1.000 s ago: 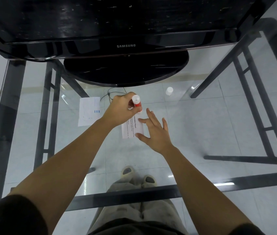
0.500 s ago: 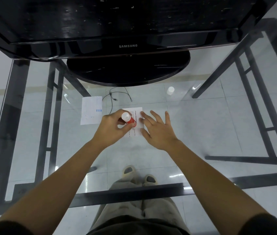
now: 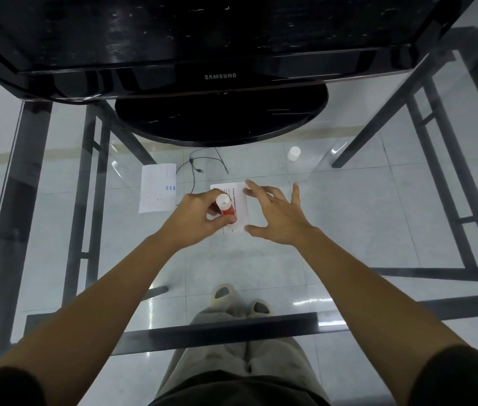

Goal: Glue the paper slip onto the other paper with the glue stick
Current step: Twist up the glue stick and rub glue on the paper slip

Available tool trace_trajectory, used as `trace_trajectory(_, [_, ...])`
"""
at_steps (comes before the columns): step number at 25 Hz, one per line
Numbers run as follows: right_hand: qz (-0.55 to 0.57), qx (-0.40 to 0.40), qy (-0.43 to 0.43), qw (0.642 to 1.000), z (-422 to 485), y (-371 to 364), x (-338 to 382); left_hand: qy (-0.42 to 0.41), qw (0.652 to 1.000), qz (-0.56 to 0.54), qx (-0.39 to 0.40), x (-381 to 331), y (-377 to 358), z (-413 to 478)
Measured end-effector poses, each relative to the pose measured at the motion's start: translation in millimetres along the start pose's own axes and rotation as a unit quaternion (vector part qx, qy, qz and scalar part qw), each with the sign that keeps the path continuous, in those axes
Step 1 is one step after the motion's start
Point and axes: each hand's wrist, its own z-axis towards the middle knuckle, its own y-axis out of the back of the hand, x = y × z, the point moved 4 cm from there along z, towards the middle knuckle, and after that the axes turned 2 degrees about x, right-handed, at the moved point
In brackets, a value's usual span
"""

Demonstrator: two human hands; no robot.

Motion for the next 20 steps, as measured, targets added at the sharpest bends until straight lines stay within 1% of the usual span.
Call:
trace_trajectory(2, [0.015,0.001,0.002,1.0,1.0,-0.3,-0.1,0.008,1.0,-0.005,-0.011,3.3,8.3,8.1])
trace_trajectory(6, [0.044,0.007,0.001,0.999,1.2,-1.2,-0.9,0.012,0.994,0.004,-0.107,8.3,26.8,16.8])
trace_trajectory(7, [0.052,0.009,-0.001,0.999,0.8,-1.2,-1.1,0.006,0.993,0.001,-0.114,6.4,26.3,15.5])
trace_trajectory(8, [0.059,0.009,-0.003,0.998,0.4,-1.5,-1.0,-0.004,0.995,-0.007,-0.103,3.2,22.0,12.8])
trace_trajectory(11, [0.066,0.01,-0.007,0.998,-1.1,-1.8,-0.6,-0.037,0.999,-0.022,-0.031,-6.3,0.6,1.3])
trace_trajectory(15, [0.074,0.01,-0.006,0.997,-1.7,-0.6,-0.9,-0.022,1.0,-0.016,0.006,-5.0,-1.2,7.6])
trace_trajectory(17, [0.08,0.014,-0.006,0.997,-1.2,-0.7,-1.3,-0.013,1.0,-0.006,-0.022,-1.9,6.6,16.5])
trace_trajectory(20, [0.085,0.014,-0.011,0.996,-0.8,-2.0,-1.4,-0.002,0.996,0.0,-0.091,1.2,18.6,20.2])
